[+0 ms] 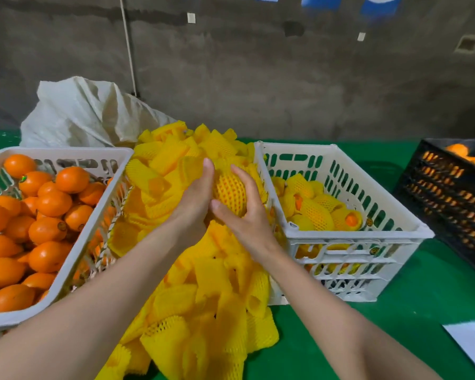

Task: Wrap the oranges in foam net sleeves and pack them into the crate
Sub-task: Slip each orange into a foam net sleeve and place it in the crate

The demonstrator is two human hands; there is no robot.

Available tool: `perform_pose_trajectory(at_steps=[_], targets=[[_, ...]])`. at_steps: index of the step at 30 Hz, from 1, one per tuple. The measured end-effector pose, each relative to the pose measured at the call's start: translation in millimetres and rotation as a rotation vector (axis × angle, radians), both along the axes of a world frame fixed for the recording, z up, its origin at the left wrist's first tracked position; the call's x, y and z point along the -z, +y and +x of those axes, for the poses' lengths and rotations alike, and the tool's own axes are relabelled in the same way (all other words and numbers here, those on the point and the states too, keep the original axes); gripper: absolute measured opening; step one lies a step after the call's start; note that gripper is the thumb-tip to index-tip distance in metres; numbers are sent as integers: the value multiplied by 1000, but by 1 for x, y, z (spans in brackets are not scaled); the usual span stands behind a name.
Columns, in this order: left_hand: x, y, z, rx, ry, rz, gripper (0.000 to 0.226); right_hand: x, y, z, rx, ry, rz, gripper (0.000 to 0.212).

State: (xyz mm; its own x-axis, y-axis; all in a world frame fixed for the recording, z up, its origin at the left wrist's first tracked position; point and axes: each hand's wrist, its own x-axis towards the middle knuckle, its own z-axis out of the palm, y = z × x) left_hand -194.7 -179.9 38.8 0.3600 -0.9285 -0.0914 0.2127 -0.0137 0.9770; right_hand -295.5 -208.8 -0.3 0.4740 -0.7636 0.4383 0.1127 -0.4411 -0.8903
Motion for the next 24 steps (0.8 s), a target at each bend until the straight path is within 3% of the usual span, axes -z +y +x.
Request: perform_pose_trajectory(at_steps=[4,6,8,11,13,15,19,21,24], targets=[[-1,-28,-36,18,246,3,50,-6,-27,-34,150,-69,11,62],[7,-43,-53,35,224,-26,48,-7,-42,-53,229,-36,6,64],[22,-57,-68,36,23,-79,44,-8,-61,-72,323,0,-8,64],[45,-74,-74,48,-700,-115,31,-9,-99,-101,504,118,-5,66],[58,-81,-72,131,-1139,-126,25,-6,-127,-121,597,346,27,66],[62,-82,-70,149,-1308,-149,23,1,-153,-138,591,731,45,65],[60,-82,-70,156,-1411,-178,28,21,-178,-146,244,1540,-24,67],[59,-81,-70,182,-1432,-176,28,27,-179,-143,147,1711,-60,64],[59,-78,-69,199,-1409,-149,27,31,-178,-138,106,1822,-145,56]])
